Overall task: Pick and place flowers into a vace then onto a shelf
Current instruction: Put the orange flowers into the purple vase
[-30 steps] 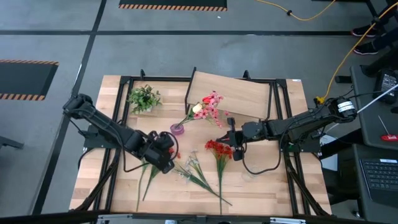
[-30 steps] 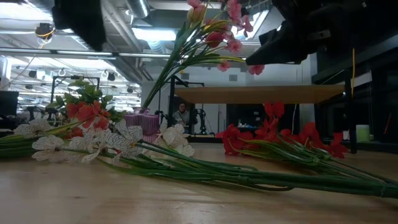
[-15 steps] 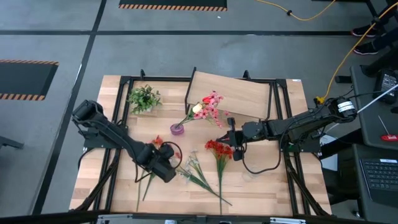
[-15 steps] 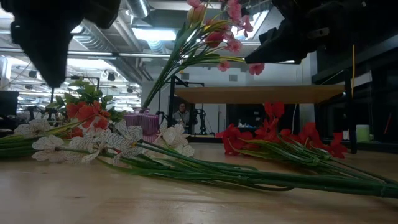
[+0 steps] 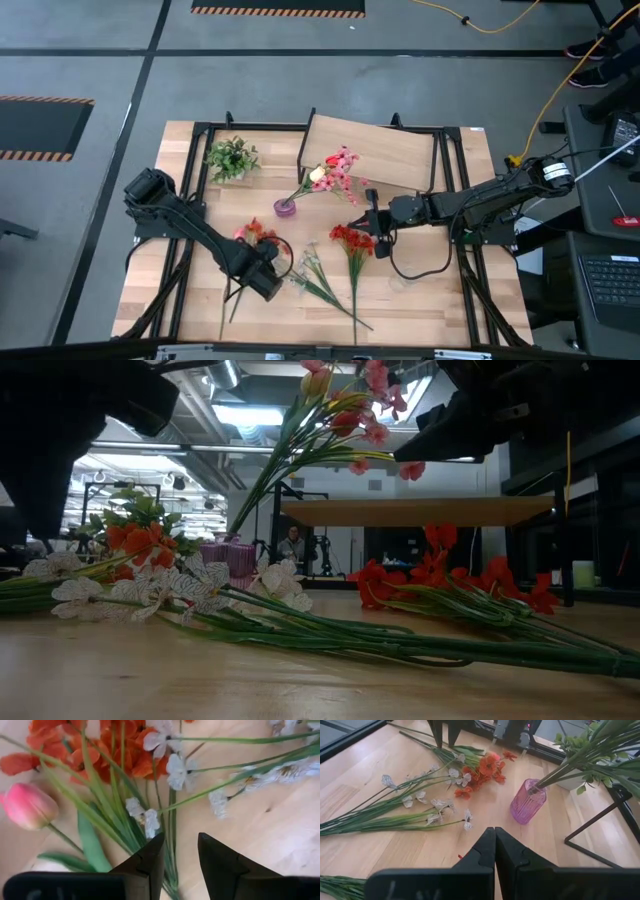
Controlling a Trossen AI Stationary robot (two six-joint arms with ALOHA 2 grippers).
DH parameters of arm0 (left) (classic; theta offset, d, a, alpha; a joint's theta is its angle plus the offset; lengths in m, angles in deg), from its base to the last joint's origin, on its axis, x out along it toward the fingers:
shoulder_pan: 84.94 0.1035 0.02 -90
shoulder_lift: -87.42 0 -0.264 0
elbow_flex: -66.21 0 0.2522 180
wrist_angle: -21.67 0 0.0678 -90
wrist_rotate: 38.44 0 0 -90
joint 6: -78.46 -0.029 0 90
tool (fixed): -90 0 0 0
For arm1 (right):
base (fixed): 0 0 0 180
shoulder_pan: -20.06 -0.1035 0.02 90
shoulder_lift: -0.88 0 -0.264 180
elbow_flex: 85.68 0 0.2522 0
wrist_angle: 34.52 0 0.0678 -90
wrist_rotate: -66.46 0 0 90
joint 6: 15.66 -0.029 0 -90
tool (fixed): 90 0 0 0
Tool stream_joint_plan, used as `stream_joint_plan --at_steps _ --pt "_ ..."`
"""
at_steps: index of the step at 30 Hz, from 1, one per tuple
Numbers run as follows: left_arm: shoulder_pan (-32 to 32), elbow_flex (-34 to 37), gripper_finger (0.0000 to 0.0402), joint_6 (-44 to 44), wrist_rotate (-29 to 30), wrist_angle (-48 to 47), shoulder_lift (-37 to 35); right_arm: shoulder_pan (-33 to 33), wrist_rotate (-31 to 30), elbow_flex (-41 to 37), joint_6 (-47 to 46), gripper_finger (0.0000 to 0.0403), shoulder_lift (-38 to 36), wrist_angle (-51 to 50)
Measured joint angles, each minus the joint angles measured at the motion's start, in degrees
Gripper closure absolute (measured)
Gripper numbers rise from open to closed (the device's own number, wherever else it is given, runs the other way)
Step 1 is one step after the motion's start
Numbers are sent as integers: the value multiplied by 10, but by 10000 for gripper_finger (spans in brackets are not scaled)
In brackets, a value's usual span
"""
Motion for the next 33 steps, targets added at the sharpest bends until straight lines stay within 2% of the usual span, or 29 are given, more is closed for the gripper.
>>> stream_joint_plan --at_steps 4,8,22,27,33 --pt "-4 0 292 43 -6 -37 0 0 0 0 0 398 0 0" --pt "-9 0 292 85 -39 -52 0 0 0 0 0 398 0 0" --pt "-38 0 292 147 -40 -49 0 0 0 0 0 398 0 0" --pt "-47 0 292 142 -37 -49 0 0 0 0 0 398 0 0" --pt "-48 0 292 91 -23 -49 0 0 0 0 -1 398 0 0"
